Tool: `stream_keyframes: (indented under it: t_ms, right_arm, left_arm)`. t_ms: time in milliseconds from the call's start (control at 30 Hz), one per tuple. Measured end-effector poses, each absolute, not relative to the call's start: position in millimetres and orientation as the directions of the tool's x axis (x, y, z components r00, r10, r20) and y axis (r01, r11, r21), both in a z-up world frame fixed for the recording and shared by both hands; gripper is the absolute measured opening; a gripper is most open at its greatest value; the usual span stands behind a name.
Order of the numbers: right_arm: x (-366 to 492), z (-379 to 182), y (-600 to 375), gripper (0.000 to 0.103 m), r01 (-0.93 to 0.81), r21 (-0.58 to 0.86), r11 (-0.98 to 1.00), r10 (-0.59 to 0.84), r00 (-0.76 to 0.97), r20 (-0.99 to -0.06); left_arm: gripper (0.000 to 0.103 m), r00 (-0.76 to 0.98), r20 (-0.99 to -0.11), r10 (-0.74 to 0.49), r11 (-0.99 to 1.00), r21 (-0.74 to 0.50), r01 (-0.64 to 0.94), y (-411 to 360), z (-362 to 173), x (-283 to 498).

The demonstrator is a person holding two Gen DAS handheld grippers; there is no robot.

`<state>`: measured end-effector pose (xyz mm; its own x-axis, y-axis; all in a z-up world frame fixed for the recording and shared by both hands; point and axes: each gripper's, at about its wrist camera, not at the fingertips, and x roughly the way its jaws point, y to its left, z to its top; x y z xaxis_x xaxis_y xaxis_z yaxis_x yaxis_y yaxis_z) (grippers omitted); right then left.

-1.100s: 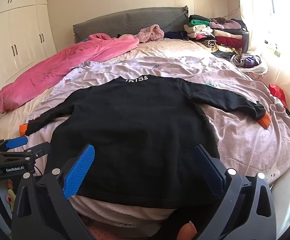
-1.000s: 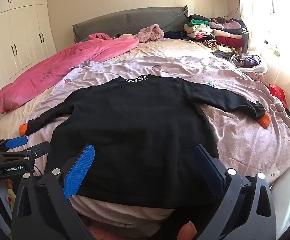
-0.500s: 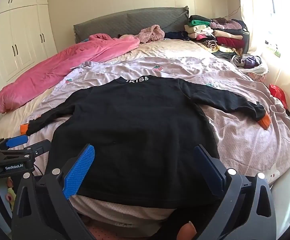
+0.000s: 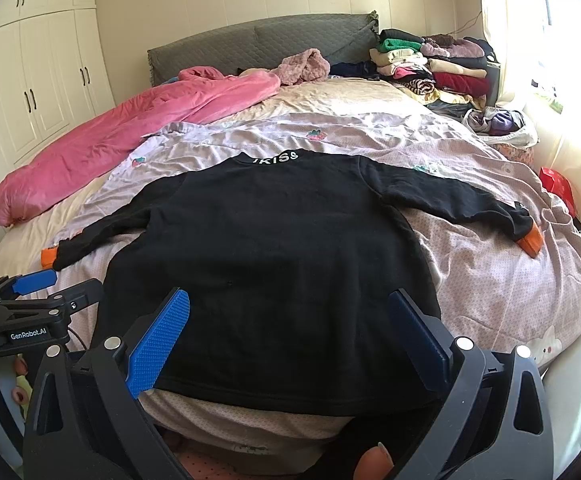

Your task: Fold small clothes

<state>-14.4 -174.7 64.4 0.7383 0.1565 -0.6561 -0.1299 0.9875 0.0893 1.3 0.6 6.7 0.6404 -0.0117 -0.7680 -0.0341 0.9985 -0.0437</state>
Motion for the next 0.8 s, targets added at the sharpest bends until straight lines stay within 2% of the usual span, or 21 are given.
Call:
stream_keyframes:
  t_ms: [800]
  right_arm:
    - [-13.5, 65.3, -174.3, 0.099, -0.133, 0.094, 0.987, 0.162, 0.739, -0.654]
  left_arm:
    - [0.094, 0.644, -0.765, -0.010, 0.998, -0.045, -0.037, -3.1, 9.6, 0.2]
